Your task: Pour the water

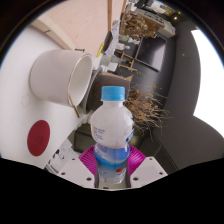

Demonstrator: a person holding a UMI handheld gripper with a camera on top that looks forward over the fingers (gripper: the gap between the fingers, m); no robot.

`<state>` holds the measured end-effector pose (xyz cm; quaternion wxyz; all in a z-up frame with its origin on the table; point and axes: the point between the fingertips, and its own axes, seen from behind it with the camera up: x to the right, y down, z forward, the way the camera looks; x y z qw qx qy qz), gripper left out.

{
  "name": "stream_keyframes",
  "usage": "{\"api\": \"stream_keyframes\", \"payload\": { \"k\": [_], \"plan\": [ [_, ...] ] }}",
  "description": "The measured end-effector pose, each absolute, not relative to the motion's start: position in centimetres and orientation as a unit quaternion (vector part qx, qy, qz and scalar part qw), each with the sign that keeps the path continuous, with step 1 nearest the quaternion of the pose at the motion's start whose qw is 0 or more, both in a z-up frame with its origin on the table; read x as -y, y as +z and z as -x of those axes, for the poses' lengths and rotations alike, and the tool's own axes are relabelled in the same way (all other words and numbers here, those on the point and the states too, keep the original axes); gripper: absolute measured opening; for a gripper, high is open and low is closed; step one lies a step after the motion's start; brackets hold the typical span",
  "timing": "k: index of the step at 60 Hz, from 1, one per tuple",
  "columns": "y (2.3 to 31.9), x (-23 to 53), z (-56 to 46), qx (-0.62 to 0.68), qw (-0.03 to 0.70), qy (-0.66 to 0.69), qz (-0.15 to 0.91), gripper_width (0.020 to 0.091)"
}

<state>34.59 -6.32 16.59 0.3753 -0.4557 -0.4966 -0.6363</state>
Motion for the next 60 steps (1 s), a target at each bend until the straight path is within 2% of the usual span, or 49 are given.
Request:
{"api": "stream_keyframes", "payload": {
  "k": [7, 14, 22, 30, 38, 45, 60],
  "plan": [
    [16.2, 5.8, -33.7, 0.522, 0.363, -0.642, 0.429, 0.0346],
    [16.4, 5.6, -33.3, 0.516, 0.380, -0.628, 0.442, 0.0346],
    [16.6, 6.0, -34.7, 0.440, 0.442, -0.552, 0.554, 0.0351],
    [17.2, 6.9, -35.7, 0.303, 0.525, -0.412, 0.680, 0.0351],
    [15.4, 7.9, -35.1, 0.178, 0.578, -0.235, 0.761, 0.0353],
    [12.3, 8.2, -34.2, 0.121, 0.585, -0.118, 0.793, 0.0354],
    [6.5, 7.9, -34.3, 0.040, 0.572, -0.005, 0.819, 0.0371]
  ]
}}
